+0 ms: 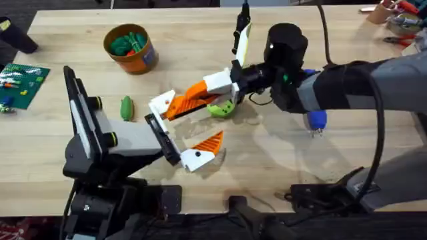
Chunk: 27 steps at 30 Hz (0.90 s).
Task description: Pick up the gripper from the table and insert it into the empty holder that is missing its gripper. Then pick up a screw, insert it into the mounting hole, and use the screwdriver to tighten it. Finally, clean up the table by picking up the vegetable and placing it into the bucket.
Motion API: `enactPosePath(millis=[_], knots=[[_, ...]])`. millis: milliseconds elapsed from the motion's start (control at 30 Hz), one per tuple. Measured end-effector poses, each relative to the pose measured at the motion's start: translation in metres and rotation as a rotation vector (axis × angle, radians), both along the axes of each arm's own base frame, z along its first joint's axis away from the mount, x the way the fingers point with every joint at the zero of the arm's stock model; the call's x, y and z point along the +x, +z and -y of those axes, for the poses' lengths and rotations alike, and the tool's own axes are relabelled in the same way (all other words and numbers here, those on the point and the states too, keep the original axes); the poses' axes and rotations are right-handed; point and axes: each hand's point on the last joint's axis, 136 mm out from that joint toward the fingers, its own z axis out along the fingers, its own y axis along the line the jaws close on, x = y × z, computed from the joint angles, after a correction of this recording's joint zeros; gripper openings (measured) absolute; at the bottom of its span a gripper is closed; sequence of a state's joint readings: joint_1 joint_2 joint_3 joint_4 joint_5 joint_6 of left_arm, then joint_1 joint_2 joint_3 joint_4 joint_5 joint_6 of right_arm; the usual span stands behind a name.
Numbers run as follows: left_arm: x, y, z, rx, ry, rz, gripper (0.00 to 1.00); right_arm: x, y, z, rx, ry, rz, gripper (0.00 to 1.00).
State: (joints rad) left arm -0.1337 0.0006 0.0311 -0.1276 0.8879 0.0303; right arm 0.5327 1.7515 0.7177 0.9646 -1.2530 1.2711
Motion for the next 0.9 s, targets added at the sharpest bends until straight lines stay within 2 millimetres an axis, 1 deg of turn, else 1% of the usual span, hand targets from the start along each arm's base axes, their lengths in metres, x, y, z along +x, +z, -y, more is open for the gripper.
enactPosePath(millis=[200,467,900], knots=[[0.000,0.000,0.000,0.000,0.000,0.000,0.985,0.001,-0.001,-0.001,0.002,0.002,0.012,0.023],[0.000,0.000,0.000,0.000,0.002,0.000,0.985,0.008,-0.001,-0.011,0.004,0.014,0.015,0.025],[0.001,0.000,-0.001,0.002,0.007,0.004,0.985,0.013,0.001,-0.015,0.002,0.027,0.007,0.025]])
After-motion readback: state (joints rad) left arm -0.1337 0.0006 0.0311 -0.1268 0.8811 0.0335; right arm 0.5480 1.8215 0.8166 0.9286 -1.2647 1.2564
